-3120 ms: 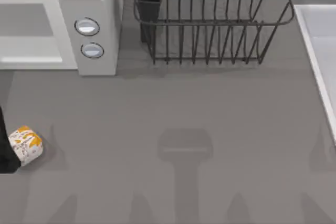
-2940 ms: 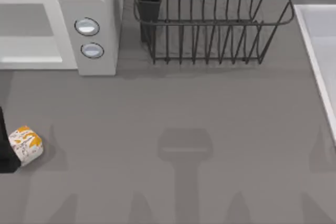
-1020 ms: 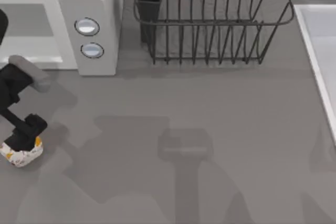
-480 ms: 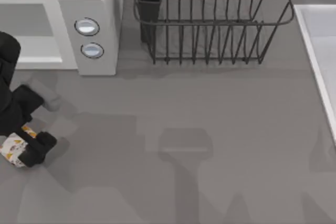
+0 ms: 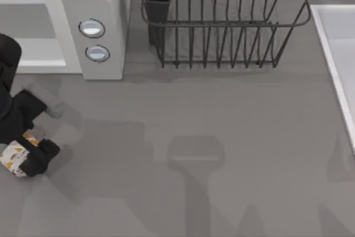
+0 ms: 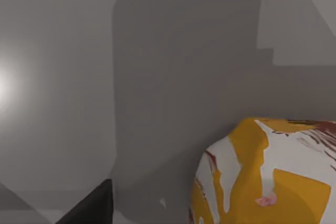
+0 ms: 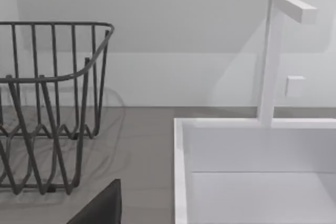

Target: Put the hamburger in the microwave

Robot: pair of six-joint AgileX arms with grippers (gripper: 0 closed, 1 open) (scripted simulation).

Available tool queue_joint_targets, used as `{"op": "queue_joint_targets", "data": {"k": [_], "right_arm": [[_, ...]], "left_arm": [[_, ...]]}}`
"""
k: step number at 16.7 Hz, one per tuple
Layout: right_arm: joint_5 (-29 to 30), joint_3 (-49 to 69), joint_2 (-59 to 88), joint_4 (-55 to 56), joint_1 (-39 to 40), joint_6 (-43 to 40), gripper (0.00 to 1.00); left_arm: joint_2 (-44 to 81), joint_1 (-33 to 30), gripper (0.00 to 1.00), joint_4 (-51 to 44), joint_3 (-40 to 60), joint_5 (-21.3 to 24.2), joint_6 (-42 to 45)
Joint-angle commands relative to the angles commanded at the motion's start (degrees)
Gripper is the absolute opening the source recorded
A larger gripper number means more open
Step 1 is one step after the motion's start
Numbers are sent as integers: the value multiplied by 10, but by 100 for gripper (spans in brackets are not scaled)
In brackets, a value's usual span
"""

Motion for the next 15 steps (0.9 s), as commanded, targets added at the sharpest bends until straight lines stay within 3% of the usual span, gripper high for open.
{"op": "queue_joint_targets", "data": {"k": [9, 15], "right_arm": [[0, 0, 0, 0, 0, 0, 100], [0, 0, 0, 0, 0, 0, 100]], "left_arm": [[0, 0, 2, 0, 0, 0, 0], [0, 0, 0, 0, 0, 0, 0]]}}
